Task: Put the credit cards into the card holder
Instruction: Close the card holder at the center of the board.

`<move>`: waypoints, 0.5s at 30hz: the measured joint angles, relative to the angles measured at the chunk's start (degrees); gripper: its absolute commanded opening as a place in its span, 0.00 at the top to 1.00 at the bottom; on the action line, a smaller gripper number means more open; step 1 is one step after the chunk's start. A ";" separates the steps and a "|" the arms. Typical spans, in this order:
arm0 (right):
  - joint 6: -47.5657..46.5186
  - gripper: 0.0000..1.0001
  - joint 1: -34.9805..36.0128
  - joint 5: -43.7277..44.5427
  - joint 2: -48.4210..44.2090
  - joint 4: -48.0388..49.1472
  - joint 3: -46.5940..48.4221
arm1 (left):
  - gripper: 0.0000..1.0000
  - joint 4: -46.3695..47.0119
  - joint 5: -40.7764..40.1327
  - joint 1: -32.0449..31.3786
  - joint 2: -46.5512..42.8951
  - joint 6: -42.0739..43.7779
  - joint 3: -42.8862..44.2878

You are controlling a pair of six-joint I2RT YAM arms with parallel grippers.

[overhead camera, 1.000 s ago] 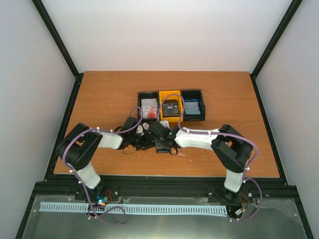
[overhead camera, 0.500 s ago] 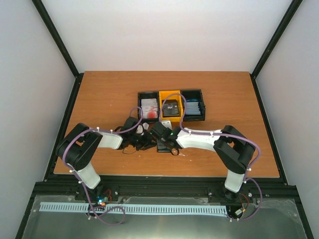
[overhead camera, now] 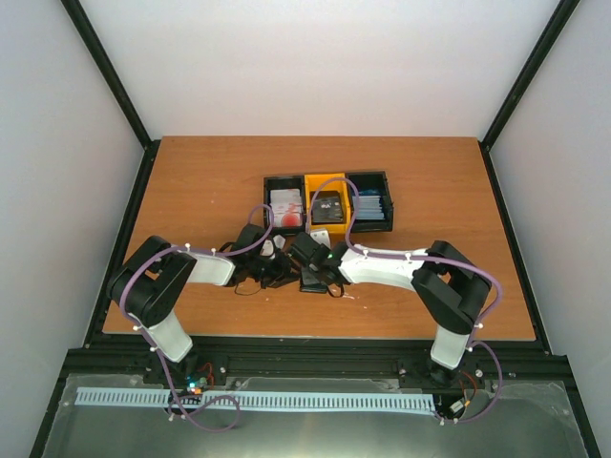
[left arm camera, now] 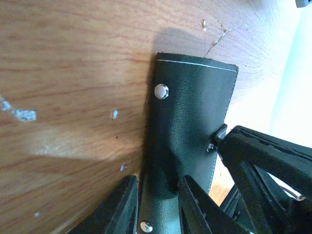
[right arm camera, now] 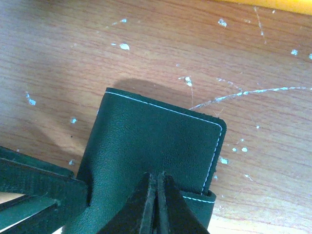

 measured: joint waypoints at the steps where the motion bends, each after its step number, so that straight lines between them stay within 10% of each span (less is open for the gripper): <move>1: 0.00 0.97 0.00 -0.02 0.28 0.07 0.00 | 0.74 0.00 0.00 0.00 0.00 0.02 0.00; 15: 0.00 0.97 -0.11 -0.76 1.51 1.33 -0.57 | 0.74 -0.02 0.00 0.02 0.00 0.02 0.00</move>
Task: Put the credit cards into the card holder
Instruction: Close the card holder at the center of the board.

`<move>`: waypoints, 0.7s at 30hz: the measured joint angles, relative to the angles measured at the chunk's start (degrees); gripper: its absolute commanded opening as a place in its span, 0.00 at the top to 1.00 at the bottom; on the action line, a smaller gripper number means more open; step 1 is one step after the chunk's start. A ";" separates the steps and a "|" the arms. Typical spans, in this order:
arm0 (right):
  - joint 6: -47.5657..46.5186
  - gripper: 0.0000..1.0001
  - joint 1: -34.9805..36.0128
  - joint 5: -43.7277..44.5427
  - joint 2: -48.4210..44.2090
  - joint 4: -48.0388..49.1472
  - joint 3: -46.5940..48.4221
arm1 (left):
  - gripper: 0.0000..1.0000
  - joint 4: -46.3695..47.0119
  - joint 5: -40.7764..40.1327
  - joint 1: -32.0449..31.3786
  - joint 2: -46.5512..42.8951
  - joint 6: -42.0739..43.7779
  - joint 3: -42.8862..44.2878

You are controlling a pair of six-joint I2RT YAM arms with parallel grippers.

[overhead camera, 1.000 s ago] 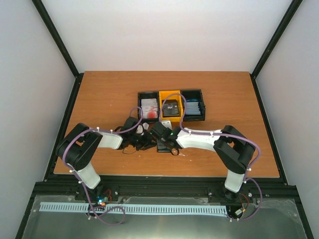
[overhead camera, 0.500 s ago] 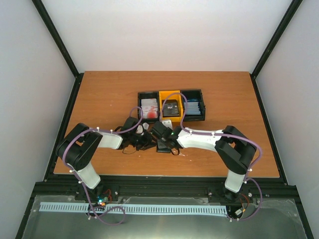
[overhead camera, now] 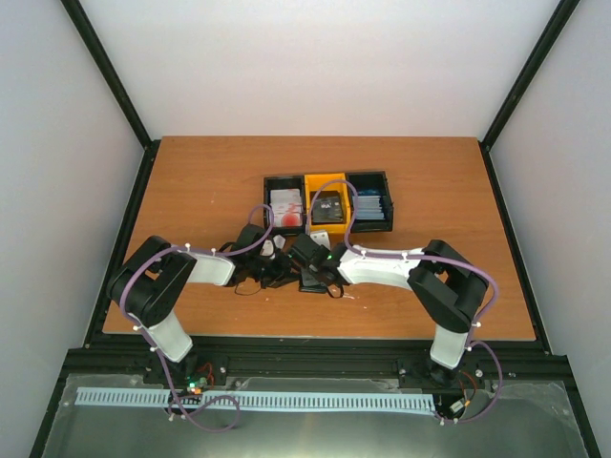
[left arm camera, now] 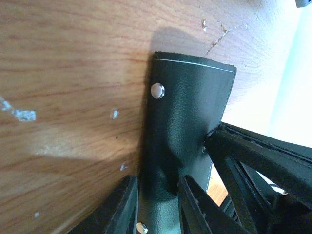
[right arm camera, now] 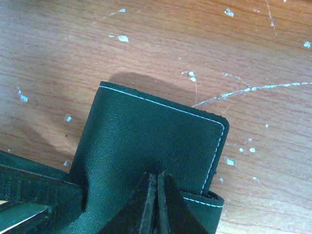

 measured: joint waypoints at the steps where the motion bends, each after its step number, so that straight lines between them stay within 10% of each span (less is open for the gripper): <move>1: 0.00 0.97 0.00 0.00 -0.04 0.07 -0.02 | 0.74 0.00 0.00 0.00 0.00 0.00 0.00; 21: 0.35 0.97 0.00 0.22 -1.27 1.11 -0.09 | 0.74 -0.31 0.72 0.07 0.76 0.09 0.76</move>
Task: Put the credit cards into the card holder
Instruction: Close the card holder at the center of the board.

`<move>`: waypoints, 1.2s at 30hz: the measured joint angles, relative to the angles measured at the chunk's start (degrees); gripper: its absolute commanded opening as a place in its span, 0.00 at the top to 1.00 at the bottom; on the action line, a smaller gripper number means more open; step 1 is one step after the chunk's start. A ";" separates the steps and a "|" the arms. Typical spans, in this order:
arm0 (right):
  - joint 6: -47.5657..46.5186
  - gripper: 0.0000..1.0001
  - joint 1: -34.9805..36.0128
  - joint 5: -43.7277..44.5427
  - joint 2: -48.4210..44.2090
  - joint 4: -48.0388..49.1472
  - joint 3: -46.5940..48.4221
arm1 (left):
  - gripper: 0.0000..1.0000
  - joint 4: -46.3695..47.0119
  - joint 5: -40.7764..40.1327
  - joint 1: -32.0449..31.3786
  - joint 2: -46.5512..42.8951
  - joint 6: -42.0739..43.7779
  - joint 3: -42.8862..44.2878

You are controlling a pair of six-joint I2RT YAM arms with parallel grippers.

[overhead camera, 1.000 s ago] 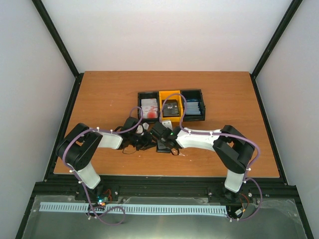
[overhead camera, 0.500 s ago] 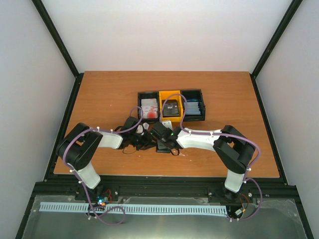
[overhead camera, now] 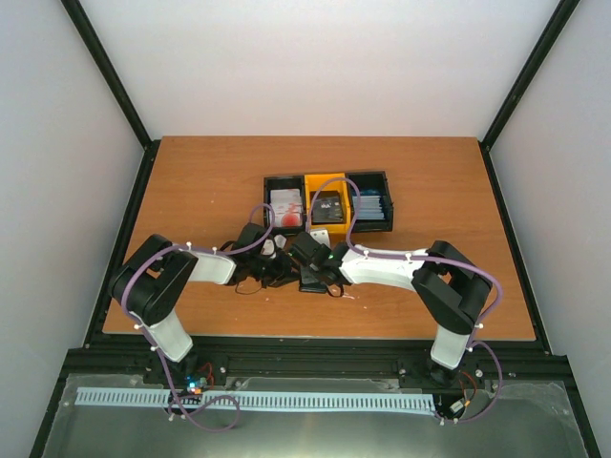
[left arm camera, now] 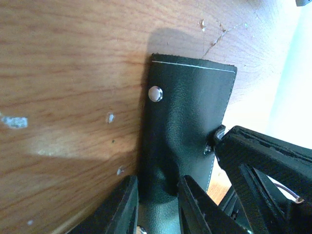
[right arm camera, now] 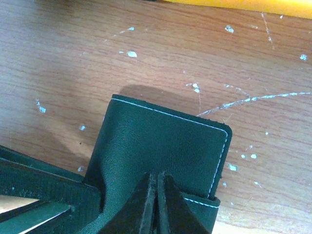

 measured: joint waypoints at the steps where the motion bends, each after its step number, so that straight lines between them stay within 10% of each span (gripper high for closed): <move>1: -0.02 0.97 0.00 0.00 0.02 0.07 0.00 | 0.74 0.00 0.00 0.00 0.00 0.00 0.00; 36: 2.67 0.97 0.00 -0.37 -0.59 6.75 -4.68 | 0.75 0.13 0.44 0.00 0.26 0.00 0.07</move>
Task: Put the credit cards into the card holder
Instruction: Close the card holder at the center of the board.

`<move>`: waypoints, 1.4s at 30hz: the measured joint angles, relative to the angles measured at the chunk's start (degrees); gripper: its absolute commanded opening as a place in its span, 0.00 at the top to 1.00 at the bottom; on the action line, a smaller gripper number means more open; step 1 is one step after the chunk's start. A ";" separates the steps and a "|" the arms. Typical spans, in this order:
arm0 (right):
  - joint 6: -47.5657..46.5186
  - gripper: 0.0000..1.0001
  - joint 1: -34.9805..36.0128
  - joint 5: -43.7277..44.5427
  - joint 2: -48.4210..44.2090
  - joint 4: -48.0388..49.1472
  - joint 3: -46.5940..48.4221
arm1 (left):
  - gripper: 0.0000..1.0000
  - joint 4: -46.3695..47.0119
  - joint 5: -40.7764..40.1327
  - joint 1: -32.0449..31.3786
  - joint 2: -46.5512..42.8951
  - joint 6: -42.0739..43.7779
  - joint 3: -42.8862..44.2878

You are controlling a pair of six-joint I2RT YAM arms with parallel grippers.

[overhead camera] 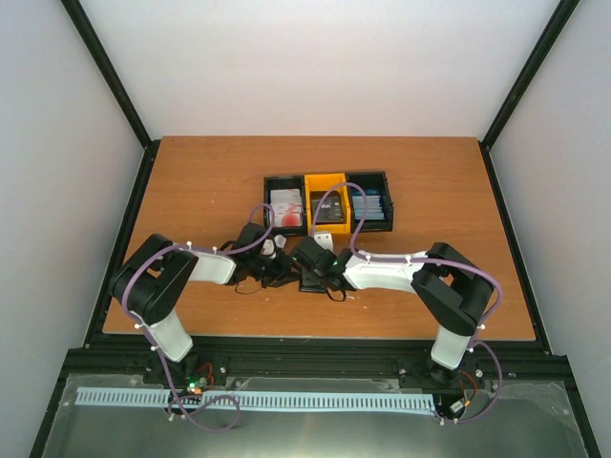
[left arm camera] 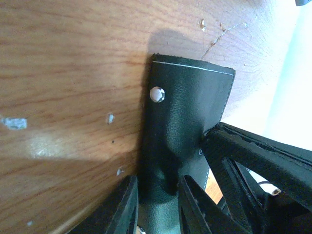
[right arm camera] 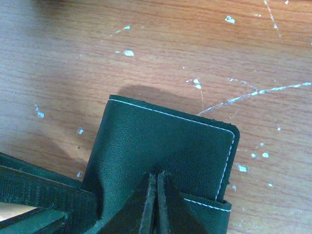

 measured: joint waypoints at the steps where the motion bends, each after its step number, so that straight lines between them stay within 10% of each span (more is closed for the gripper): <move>1: 0.20 0.97 0.00 0.00 -0.11 0.35 -0.24 | 0.74 -0.02 0.04 0.02 0.04 0.00 0.02; 29: -1.68 0.61 0.00 -0.48 -1.42 -3.87 2.10 | 0.75 -0.59 0.31 0.02 0.26 0.02 0.48; 42: 0.22 0.92 -1.73 -2.47 -5.81 -7.32 1.70 | 0.75 -0.57 0.31 0.00 0.26 0.02 0.48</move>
